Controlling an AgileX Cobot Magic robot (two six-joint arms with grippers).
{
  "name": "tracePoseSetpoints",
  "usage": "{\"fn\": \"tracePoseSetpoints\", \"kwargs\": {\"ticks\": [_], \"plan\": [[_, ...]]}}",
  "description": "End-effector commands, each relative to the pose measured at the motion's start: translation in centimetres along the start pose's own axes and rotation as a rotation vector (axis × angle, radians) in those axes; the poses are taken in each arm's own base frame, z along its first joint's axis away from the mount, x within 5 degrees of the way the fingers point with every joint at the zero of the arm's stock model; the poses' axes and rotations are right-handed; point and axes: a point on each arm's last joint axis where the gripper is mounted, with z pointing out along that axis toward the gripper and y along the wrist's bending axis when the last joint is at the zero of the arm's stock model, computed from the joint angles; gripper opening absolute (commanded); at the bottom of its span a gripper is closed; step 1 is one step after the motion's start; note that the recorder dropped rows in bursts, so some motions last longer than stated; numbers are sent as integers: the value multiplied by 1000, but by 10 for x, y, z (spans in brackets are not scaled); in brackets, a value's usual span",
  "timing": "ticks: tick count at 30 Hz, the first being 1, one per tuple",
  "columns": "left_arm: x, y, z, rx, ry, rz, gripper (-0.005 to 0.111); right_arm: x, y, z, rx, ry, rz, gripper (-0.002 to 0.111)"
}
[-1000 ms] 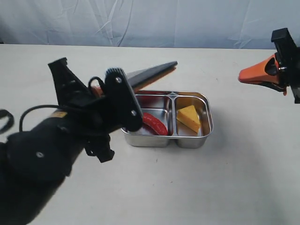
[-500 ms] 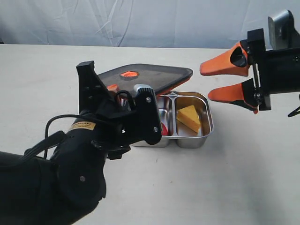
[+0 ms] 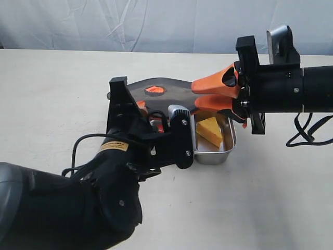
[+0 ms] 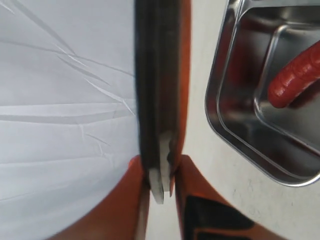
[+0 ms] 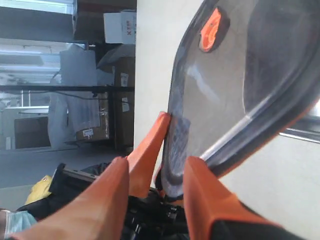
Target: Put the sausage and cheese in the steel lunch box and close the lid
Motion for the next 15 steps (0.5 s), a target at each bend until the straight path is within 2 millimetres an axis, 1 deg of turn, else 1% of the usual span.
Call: {"fn": "tracePoseSetpoints", "kwargs": {"ticks": [1, 3, 5, 7, 11, 13, 15], "plan": [[-1, 0, 1, -22, 18, 36, 0, 5, 5, 1, -33, 31, 6, 36], [-1, 1, 1, -36, 16, 41, 0, 10, 10, -1, -70, 71, -15, 36], [-2, 2, 1, -47, 4, 50, 0, 15, 14, -4, -68, 96, -51, 36], [-3, 4, 0, -65, -1, 57, 0, 18, 11, -7, -4, 113, -95, 36], [-2, 4, 0, -67, 0, 57, 0, 23, -3, -14, 229, 132, -91, 36], [-2, 4, 0, -66, 2, 56, 0, 23, -3, -16, 261, 116, -83, 36], [-3, 3, 0, -62, -1, 56, 0, 21, -1, -16, 247, 83, -71, 36]]}}
